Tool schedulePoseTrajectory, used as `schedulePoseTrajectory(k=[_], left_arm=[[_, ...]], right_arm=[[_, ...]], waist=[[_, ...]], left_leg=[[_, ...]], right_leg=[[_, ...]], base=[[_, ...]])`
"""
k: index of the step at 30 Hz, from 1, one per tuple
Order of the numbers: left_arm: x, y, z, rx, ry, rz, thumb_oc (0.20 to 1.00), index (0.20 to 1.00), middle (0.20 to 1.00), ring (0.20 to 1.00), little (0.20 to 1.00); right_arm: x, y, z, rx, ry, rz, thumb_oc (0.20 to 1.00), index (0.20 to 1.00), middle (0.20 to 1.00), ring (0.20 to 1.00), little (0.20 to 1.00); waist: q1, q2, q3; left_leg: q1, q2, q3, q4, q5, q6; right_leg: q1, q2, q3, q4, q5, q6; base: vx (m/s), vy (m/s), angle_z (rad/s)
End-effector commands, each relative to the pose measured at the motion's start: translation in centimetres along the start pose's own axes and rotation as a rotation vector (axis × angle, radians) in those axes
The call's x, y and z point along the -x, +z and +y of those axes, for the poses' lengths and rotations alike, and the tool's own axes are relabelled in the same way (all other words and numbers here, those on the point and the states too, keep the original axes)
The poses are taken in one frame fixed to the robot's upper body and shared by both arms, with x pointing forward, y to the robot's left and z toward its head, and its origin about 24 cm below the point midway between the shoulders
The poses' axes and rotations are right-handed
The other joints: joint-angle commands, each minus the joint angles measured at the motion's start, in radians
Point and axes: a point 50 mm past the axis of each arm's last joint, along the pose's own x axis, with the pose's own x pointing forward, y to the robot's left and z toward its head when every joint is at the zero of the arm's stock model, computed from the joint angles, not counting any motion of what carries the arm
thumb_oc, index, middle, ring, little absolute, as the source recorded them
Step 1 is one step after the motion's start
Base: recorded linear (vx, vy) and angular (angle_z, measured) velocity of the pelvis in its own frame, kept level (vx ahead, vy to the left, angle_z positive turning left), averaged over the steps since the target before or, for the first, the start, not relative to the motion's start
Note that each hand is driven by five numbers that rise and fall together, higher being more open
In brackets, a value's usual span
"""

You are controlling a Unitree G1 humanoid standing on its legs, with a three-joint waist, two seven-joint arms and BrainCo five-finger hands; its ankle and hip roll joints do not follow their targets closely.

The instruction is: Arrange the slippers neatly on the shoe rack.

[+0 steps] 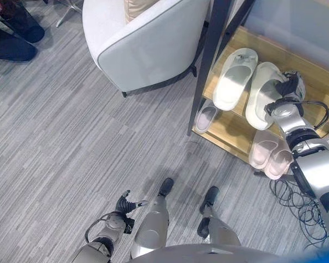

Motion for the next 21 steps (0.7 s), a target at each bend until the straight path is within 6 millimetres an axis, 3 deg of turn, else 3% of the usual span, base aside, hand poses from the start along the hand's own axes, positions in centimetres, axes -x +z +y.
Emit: schedulePoseTrajectory(k=[1,21], left_arm=[[-0.5,0.7,1.1,-0.050,0.025,0.000,1.000,1.000,1.000,1.000,1.000],[0.2,-0.8,-1.1,0.035,-0.045,0.079,1.000,1.000,1.000,1.000,1.000]], right_arm=[[-0.6,1.6,-0.2,-0.055,0.001,-0.015,1.000,1.000,1.000,1.000,1.000],[0.3,1.3,1.0,-0.098,0.025,-0.012,1.000,1.000,1.000,1.000,1.000]], waist=[[0.021,-0.010,0.030],[-0.023,0.010,0.004]], left_leg=[[0.007,-0.023,0.033,-0.108,0.025,-0.029],[0.031,-0.023,0.047,-0.108,0.019,-0.020]], right_leg=[[0.143,-0.026,-0.011,0.006,-0.123,0.123],[0.144,-0.031,0.013,0.006,-0.118,0.121]], base=[[0.00,0.000,0.00],[0.00,0.001,0.00]])
